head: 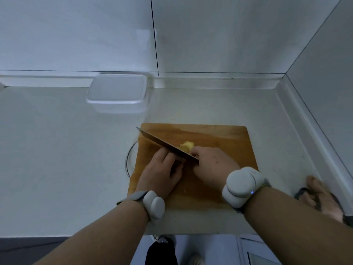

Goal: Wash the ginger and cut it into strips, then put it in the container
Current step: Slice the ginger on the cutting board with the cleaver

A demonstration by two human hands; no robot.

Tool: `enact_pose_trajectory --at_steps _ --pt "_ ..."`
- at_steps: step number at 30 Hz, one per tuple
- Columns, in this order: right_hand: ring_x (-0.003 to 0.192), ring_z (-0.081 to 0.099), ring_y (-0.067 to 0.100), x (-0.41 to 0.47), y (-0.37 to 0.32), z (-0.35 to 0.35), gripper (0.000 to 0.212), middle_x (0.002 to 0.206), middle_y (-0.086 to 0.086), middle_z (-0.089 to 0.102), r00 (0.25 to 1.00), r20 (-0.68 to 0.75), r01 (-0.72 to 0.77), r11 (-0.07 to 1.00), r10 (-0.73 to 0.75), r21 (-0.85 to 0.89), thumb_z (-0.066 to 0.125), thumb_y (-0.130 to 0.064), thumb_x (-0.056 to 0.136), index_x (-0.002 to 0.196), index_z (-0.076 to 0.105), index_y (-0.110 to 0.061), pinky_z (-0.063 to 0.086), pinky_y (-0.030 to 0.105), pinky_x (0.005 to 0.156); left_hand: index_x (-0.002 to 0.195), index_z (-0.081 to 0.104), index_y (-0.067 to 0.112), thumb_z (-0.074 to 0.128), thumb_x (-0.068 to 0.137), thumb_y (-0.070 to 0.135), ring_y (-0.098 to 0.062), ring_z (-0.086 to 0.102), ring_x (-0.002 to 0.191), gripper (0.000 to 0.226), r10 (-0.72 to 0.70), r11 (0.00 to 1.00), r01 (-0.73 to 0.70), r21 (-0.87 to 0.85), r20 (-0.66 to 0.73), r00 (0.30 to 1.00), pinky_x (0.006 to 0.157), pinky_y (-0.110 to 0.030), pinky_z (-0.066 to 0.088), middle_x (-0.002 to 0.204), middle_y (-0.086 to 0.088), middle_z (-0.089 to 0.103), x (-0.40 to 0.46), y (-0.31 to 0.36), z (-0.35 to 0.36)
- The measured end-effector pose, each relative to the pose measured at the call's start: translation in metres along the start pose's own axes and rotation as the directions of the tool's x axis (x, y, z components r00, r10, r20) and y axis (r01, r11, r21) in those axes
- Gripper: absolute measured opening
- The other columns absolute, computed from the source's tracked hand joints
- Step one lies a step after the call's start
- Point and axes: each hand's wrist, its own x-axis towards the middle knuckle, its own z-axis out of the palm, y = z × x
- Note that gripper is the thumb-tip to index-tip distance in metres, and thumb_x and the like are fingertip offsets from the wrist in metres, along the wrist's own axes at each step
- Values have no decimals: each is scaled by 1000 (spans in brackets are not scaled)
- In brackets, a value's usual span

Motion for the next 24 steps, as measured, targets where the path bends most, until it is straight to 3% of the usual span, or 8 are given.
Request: enact_pose_trajectory --at_steps 7,12,16,21,24 --pt "76 63 19 -4 -3 1 27 89 0 63 1000 -3 -7 1000 7 -26 48 -10 95 114 59 -25 56 32 66 99 64 11 59 86 26 -20 59 90 20 -15 1000 15 -11 9 1000 73 -20 48 103 -6 59 -1 1 -1" --pt "74 60 18 -2 -3 0 23 86 -1 59 1000 -10 -9 999 9 -45 48 -10 95 110 60 -22 49 28 58 101 65 10 63 86 21 -20 58 93 18 -21 1000 21 -4 17 1000 78 -19 45 106 -6 59 -2 3 -3" --pt "74 60 20 -6 -4 2 27 90 0 61 1000 -22 -6 999 5 -48 48 -10 96 116 59 -23 47 28 56 101 66 9 63 86 20 -20 57 95 19 -5 1000 5 -7 3 1000 81 -17 43 106 -7 59 -2 4 -4" --pt "79 60 20 -10 -3 3 35 102 2 64 1000 -20 8 999 -9 -31 47 -12 96 127 55 -26 51 30 62 103 66 10 57 89 27 -22 59 95 24 -16 999 16 -34 26 1000 77 -28 52 108 -6 58 -2 2 -3" --pt "69 54 15 -11 0 5 37 92 -3 61 999 -40 19 1000 -19 -6 48 -13 96 129 50 -29 41 24 52 102 65 10 57 89 28 -22 59 94 24 -21 999 22 -39 23 1000 76 -27 52 107 -6 58 -2 1 -2"
